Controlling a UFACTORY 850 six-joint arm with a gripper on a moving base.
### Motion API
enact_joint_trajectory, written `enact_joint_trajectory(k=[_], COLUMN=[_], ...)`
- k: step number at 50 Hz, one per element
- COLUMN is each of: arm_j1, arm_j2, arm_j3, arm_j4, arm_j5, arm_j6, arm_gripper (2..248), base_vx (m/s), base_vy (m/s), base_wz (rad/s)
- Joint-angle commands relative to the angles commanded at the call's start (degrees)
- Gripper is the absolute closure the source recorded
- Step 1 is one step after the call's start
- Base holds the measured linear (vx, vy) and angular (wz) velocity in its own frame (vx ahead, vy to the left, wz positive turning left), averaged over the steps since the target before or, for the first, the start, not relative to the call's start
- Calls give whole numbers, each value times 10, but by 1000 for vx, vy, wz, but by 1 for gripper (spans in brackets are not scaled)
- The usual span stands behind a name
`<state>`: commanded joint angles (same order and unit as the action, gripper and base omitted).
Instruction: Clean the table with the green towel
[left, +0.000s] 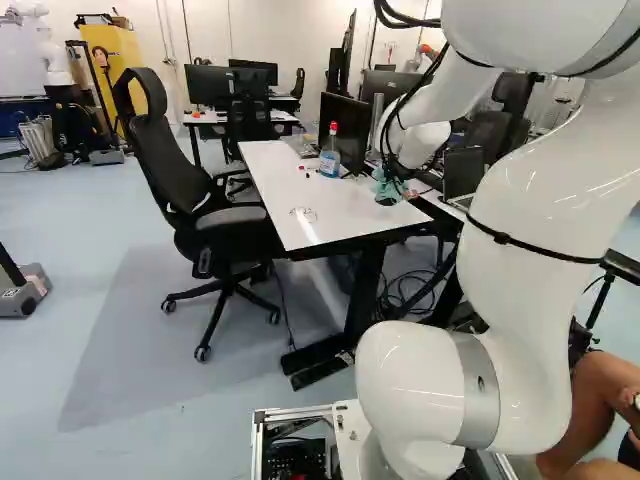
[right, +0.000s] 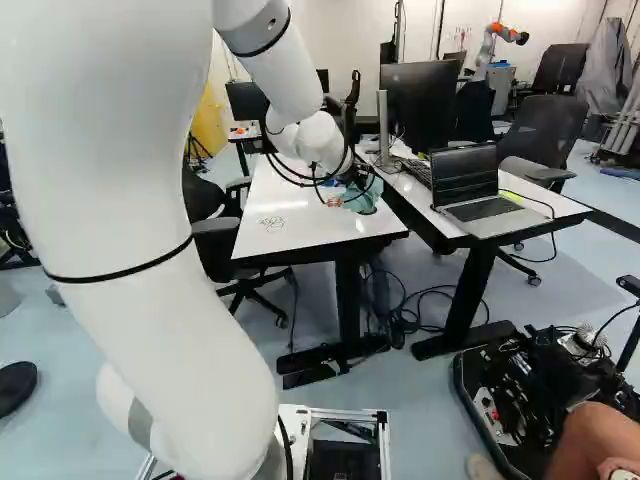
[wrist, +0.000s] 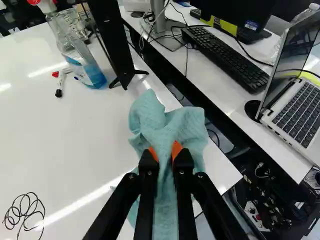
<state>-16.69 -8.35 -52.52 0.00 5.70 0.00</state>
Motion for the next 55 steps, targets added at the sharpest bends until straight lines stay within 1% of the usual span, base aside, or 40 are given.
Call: enact_joint_trajectory(k=[17, 32, 55], arm_j1=[22, 48, 87], arm_j2=[3, 4, -5], arm_j3=[3, 4, -6], arm_j4=[0, 0, 0], arm_j5=[0, -3, -39], arm_j6=[0, 0, 0], arm_gripper=[204, 204, 204], base_vx=[0, 0, 0], base_vy=[0, 0, 0], base_wz=[0, 0, 0])
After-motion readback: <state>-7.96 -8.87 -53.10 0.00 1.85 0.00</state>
